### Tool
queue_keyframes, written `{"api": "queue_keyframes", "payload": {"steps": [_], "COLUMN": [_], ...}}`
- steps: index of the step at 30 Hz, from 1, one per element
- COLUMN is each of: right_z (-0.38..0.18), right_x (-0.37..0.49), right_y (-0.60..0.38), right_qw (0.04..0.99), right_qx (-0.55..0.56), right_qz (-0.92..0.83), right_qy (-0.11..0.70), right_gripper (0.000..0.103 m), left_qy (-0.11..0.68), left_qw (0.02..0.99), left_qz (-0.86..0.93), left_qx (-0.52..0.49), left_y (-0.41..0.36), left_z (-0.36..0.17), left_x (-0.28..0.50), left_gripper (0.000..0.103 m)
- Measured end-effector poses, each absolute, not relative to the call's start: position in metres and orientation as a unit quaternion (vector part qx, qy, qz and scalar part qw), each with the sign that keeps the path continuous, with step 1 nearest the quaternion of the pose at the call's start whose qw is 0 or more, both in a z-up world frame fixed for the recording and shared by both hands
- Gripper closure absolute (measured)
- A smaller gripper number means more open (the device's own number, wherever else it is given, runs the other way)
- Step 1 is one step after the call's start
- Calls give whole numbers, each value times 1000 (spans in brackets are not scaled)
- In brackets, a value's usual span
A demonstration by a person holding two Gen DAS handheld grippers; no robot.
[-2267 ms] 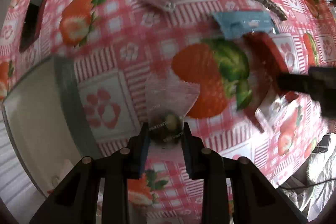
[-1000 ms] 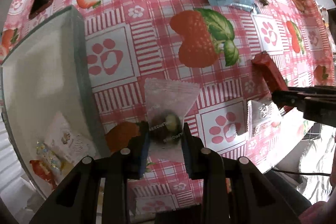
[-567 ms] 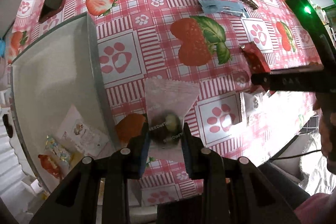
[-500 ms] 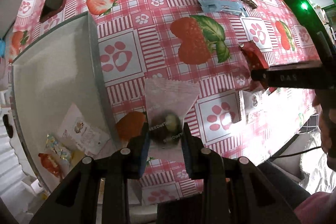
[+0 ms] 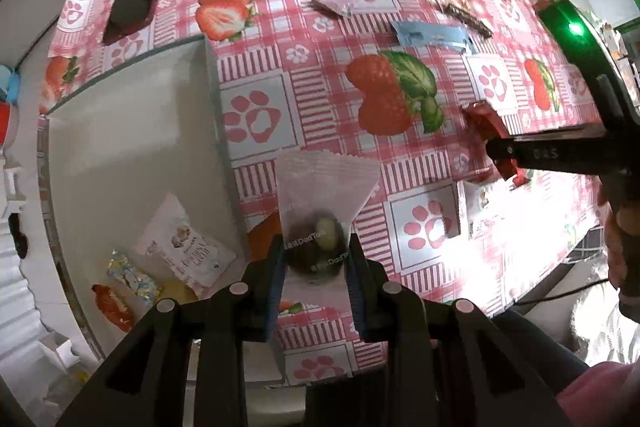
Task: Organize snacks
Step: 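Carry the clear packet and red bar into the white tray and open both tools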
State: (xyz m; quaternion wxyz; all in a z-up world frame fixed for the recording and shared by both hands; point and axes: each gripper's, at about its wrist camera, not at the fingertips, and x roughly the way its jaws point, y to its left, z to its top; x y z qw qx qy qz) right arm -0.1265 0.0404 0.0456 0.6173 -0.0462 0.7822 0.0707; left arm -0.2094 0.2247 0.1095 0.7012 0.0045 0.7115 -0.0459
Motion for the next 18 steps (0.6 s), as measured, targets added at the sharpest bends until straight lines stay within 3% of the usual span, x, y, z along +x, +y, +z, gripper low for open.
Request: {"api": "queue_keyframes", "payload": {"steps": [12, 18], "right_z": [131, 132], "right_x": [-104, -95], "right_y": [32, 61], "right_qw": [639, 639], "right_qx": [20, 17], "right_qz": [103, 127], "right_qy": [762, 759], "right_gripper": [79, 79], "left_qy": [684, 678], "left_qw": [729, 734], "left_qz": [-24, -5], "left_qx": [-25, -47], "left_y": [249, 269], "left_z": [121, 120], "left_x": [-189, -190], "left_gripper": [72, 72]}}
